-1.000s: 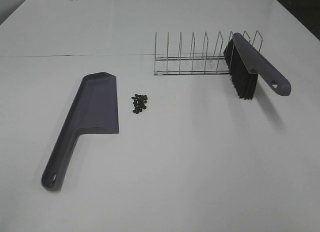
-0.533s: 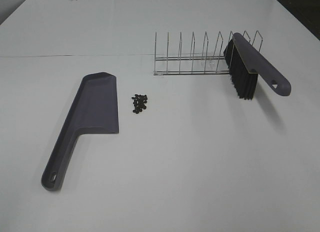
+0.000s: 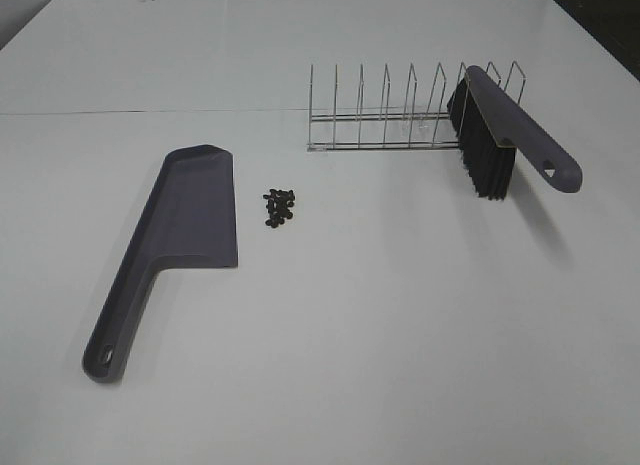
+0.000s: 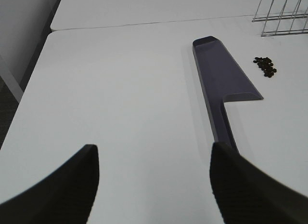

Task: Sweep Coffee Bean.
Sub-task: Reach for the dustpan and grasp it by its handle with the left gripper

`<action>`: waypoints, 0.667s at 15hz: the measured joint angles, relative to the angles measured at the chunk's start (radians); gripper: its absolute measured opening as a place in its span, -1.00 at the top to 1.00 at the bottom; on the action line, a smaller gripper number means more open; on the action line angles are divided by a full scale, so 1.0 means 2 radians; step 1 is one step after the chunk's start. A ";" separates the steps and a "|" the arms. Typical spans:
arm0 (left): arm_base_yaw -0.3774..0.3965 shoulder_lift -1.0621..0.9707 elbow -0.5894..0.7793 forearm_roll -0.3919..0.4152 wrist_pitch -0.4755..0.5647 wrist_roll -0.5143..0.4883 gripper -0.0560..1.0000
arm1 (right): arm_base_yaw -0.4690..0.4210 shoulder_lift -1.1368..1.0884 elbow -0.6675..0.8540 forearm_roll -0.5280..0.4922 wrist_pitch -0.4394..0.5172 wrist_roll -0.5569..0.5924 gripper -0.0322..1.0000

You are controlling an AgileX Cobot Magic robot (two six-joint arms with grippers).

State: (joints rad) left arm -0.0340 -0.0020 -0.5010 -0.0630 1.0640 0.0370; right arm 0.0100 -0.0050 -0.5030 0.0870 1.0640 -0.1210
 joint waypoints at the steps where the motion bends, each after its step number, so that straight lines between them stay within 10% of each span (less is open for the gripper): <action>1: 0.000 0.000 0.000 0.000 0.000 0.000 -0.27 | 0.000 0.000 0.000 0.000 0.000 0.000 -0.49; 10: 0.000 0.000 0.000 0.000 0.000 0.000 -0.27 | 0.000 0.000 0.000 0.000 0.000 0.000 -0.49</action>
State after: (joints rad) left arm -0.0340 -0.0030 -0.5010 -0.0630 1.0640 0.0370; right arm 0.0100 -0.0050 -0.5030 0.0870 1.0640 -0.1210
